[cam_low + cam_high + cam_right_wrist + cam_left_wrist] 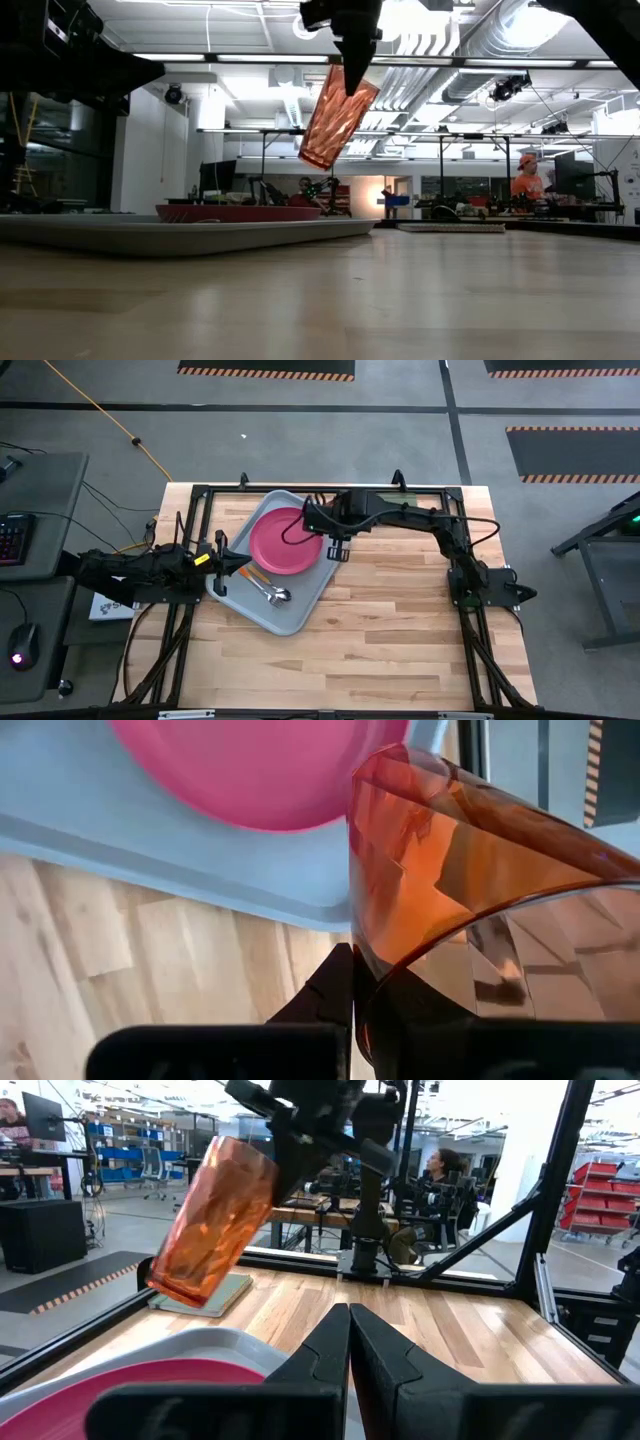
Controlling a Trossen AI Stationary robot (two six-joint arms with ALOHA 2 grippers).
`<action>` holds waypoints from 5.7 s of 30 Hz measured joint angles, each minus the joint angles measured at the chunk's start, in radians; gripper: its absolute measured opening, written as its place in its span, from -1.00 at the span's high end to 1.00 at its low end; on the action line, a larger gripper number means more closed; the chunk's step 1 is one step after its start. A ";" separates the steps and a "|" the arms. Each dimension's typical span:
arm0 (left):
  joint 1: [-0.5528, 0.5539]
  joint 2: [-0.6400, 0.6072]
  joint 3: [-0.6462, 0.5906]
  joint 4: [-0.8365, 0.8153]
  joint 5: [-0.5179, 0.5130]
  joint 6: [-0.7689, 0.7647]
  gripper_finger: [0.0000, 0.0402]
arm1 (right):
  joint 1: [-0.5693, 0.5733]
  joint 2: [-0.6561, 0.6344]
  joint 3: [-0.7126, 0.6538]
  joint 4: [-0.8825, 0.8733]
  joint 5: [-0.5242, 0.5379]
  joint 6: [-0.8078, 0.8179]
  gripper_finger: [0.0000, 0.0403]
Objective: Pick and place plate/cup/fork/spoon on tray
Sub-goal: Put the orange cup on the grey tray to the top right of the pink plate, then return to Home Position
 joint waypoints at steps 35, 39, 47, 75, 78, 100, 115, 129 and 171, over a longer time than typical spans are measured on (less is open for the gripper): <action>0.000 0.000 0.000 0.000 0.000 0.000 0.98 | -0.216 -0.001 -0.211 0.003 -0.424 -0.020 1.00; 0.000 0.000 0.000 0.000 0.000 0.000 0.98 | -0.208 -0.001 -0.211 0.001 -0.424 -0.001 1.00; 0.000 0.000 0.000 0.000 0.000 0.000 0.98 | -0.208 -0.001 -0.211 0.007 -0.424 0.041 0.93; 0.000 0.000 0.000 0.000 0.000 0.001 0.98 | -0.204 -0.001 -0.211 0.094 -0.423 0.058 0.91; 0.000 0.000 0.000 0.000 0.000 0.000 0.98 | -0.204 -0.001 -0.211 0.094 -0.423 0.059 0.91; 0.000 0.000 0.000 0.000 0.000 0.001 0.98 | -0.178 -0.001 -0.211 0.132 -0.394 0.053 0.46; 0.000 0.000 0.000 0.000 0.000 0.000 0.98 | -0.178 -0.001 -0.211 0.246 -0.428 0.036 0.43; 0.000 0.000 0.000 0.000 0.000 0.000 0.98 | -0.178 -0.001 -0.128 0.178 -0.386 -0.024 0.43; 0.000 0.000 0.000 0.000 0.000 0.000 0.98 | -0.001 -0.365 -0.026 0.197 -0.258 -0.019 0.43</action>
